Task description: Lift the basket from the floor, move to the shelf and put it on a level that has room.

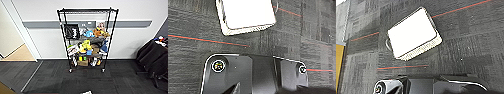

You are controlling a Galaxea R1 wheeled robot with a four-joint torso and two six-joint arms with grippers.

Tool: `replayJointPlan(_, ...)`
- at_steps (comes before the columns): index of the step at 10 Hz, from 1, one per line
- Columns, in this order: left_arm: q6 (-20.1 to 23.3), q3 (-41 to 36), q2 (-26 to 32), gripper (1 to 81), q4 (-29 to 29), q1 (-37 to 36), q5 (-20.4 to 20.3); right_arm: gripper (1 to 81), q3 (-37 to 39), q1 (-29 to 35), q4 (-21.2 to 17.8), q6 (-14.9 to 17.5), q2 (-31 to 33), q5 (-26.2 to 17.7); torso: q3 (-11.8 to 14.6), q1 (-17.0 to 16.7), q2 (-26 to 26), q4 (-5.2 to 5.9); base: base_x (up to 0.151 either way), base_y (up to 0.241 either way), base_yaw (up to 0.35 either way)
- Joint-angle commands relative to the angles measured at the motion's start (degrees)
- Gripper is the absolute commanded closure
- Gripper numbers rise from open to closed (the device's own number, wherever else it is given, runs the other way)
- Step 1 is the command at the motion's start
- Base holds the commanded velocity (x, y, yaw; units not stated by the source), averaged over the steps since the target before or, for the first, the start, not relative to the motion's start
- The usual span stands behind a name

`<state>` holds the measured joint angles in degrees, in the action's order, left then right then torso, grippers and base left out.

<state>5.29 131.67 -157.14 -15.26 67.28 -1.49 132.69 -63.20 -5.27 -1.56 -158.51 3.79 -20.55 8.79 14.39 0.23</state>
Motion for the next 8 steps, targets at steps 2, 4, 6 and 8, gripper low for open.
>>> replayJointPlan(2, 0.0, -0.5, 0.9, 1.0, -1.3, -4.3, 3.4, 1.0, -2.8, 5.4, -1.8, -0.1, 2.8, -2.6, 0.0, 4.8, 7.5, 0.00, 0.000, 0.000, 0.000)
replayJointPlan(4, 0.0, -0.5, 1.0, 1.0, -1.3, -4.3, 3.4, 1.0, -3.1, 6.1, -1.9, -0.1, 2.7, -2.6, 0.0, 7.3, 11.5, 1.38, 0.000, 0.000, 0.000)
replayJointPlan(6, 0.0, -0.5, 1.1, 1.0, -1.3, -4.3, 3.4, 1.0, -3.6, 7.0, -1.8, -0.1, 2.7, -2.8, -2.2, 9.7, 15.4, 2.91, 0.000, 0.000, 0.000)
replayJointPlan(8, 0.0, -0.5, 1.0, 1.0, -1.3, -4.3, 3.4, 1.0, -3.9, 7.6, -1.8, -0.2, 2.8, -2.9, -1.1, 12.1, 19.2, 1.70, 0.000, 0.000, 0.000)
